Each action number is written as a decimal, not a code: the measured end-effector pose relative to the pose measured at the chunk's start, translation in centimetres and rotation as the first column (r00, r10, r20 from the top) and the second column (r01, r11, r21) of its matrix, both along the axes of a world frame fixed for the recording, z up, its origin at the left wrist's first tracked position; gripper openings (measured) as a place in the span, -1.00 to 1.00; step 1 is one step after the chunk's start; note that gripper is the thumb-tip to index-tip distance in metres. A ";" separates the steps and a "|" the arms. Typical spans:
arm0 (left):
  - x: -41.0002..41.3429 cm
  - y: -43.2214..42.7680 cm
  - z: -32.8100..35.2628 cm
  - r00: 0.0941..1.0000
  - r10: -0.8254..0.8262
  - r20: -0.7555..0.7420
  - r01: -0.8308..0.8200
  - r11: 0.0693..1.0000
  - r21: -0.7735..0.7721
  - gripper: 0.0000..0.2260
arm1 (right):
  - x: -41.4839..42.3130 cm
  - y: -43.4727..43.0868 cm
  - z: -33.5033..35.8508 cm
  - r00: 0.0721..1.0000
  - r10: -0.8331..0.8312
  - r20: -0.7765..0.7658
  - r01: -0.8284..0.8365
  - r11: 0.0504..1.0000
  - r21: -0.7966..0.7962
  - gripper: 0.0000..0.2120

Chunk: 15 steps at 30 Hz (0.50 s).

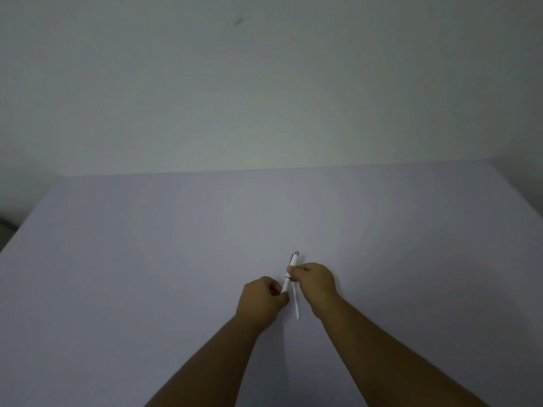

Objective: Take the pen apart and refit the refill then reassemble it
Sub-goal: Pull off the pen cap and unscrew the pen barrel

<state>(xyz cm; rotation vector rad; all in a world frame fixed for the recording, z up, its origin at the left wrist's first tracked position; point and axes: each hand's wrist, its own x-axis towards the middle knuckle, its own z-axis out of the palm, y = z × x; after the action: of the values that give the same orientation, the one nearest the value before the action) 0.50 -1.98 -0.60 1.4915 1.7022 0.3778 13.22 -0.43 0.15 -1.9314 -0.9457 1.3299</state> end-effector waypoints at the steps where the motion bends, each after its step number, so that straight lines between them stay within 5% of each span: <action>1: -0.1 0.2 0.2 1.000 -0.008 0.015 0.008 1.000 -0.005 -0.92 | 0.1 0.0 0.0 0.999 -0.027 -0.031 0.028 1.000 0.002 -0.83; 9: -0.8 1.0 1.3 0.992 -0.092 0.082 0.102 0.986 -0.129 -0.87 | 1.1 0.7 -0.6 0.929 -0.327 -0.174 0.322 0.945 -0.054 -0.72; 12: -1.7 0.5 0.6 0.990 -0.014 0.142 0.038 0.985 -0.171 -0.94 | 3.6 1.2 -0.6 0.983 -0.127 0.136 0.121 0.991 0.053 -0.72; 15: -2.1 0.4 0.4 0.984 0.045 0.172 -0.017 0.987 -0.162 -0.91 | 4.7 0.2 -1.2 0.830 0.210 0.517 -0.245 0.970 0.000 -0.73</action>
<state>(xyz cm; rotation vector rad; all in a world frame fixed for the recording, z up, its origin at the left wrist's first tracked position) -1.57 -1.62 -0.23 1.2791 1.5794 0.3685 17.89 -0.22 -1.08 -2.2241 -1.4998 0.8848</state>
